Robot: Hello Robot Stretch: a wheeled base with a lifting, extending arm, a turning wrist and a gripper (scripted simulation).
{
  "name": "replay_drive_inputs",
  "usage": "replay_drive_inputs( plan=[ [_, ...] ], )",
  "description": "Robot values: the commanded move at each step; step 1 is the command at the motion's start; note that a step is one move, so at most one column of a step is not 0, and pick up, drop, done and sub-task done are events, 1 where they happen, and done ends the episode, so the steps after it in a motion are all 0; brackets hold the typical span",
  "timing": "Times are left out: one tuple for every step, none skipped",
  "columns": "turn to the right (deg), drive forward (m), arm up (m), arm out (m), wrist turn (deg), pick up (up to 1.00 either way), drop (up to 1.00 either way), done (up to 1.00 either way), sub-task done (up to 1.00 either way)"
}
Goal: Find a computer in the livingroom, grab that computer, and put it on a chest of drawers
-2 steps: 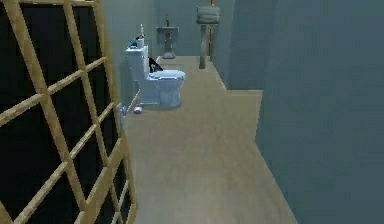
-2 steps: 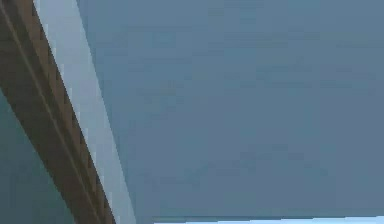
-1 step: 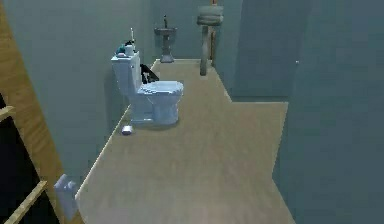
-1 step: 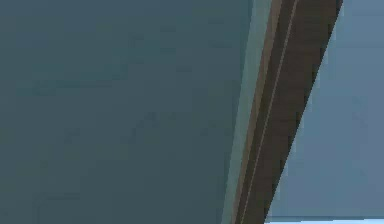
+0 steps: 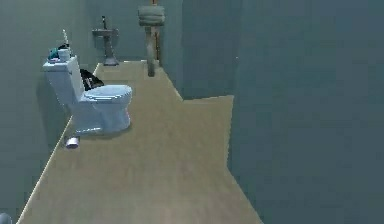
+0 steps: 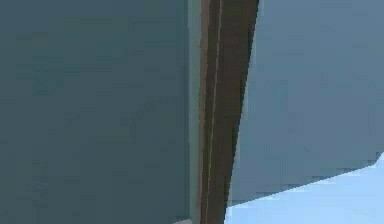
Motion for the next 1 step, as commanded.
replay_drive_inputs(
  plan=[
    [0.0,1.0,0.0,0.0,0.0,0.0,0.0,0.0,0.0]
  ],
)
